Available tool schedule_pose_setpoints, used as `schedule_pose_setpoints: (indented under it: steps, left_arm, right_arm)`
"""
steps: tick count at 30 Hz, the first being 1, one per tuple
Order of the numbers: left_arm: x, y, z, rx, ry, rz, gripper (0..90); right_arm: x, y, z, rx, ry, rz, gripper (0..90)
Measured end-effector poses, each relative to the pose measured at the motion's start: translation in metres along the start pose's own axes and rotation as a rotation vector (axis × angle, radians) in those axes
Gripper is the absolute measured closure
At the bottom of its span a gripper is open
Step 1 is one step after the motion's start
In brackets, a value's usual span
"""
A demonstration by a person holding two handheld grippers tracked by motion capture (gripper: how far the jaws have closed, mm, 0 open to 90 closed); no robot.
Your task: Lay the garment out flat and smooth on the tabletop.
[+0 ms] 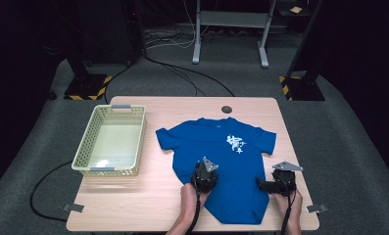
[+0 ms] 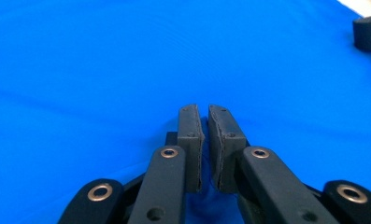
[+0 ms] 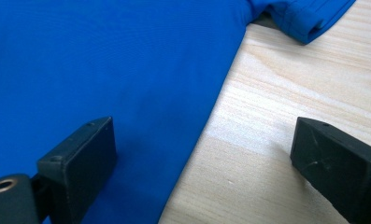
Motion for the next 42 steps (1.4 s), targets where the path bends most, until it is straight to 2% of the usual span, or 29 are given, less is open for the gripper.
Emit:
schedule_pose_setpoints:
  steps: [5, 12, 15, 25, 29, 42]
  left_arm:
    - [-0.011, -0.005, -0.002, -0.022, 0.032, 0.012, 83.7]
    - [-0.021, -0.009, -0.003, -0.029, 0.053, 0.002, 83.8]
    - [-0.024, -0.007, -0.003, -0.013, 0.054, -0.001, 83.8]
    - [-0.033, -0.01, -0.001, -0.003, 0.073, -0.019, 83.9]
    - [-0.036, -0.012, 0.001, -0.014, 0.077, -0.02, 83.9]
    - [-0.048, -0.013, 0.003, -0.009, 0.095, -0.023, 84.0]
  right_arm:
    - [0.0, 0.0, 0.0, -0.001, 0.0, 0.001, 6.4]
    - [0.0, 0.0, 0.0, -0.002, 0.0, 0.001, 6.4]
    - [0.0, 0.0, 0.0, -0.002, 0.0, 0.001, 6.4]
    - [0.0, 0.0, 0.0, 0.0, 0.002, 0.002, 7.1]
    - [0.0, 0.0, 0.0, 0.002, 0.003, 0.004, 7.7]
    - [0.0, 0.001, 0.0, 0.003, 0.005, 0.007, 8.2]
Point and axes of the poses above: each handheld gripper's, and its own axes: x roughly forward along the jaws, z roughly out of its underside, y roughly to its right, the point moved 3 cm from there along x, roughly forward along the jaws, and after that the axes turned 11 degrees about y, right-handed, at the moved point
